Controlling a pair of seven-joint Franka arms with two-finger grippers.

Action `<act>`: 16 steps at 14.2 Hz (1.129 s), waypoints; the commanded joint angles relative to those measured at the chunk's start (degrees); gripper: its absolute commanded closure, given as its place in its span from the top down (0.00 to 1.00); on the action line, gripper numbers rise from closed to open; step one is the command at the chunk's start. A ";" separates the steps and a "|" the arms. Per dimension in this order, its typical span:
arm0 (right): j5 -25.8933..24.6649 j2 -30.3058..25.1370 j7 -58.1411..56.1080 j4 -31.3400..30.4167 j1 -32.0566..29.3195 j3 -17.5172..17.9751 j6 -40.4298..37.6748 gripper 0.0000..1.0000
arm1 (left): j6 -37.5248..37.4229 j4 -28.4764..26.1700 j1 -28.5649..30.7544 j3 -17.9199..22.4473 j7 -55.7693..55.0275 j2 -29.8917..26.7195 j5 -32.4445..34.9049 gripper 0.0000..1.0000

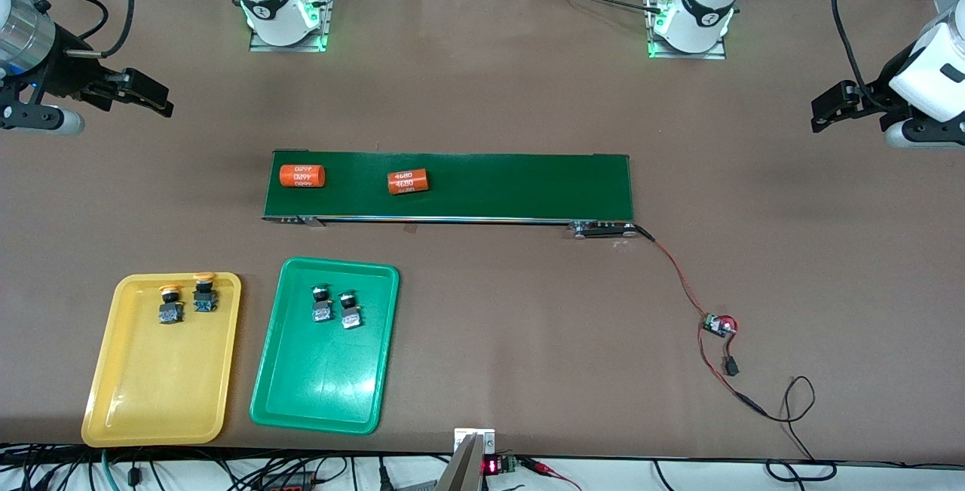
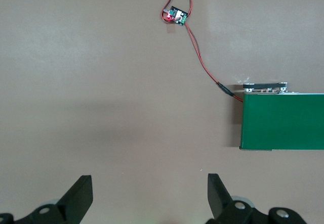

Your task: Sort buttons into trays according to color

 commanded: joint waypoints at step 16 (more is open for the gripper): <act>-0.04 0.81 0.28 1.65 2.20 0.25 -1.20 1.00 | -1.42 1.21 -0.02 -0.20 0.97 -0.13 0.58 1.00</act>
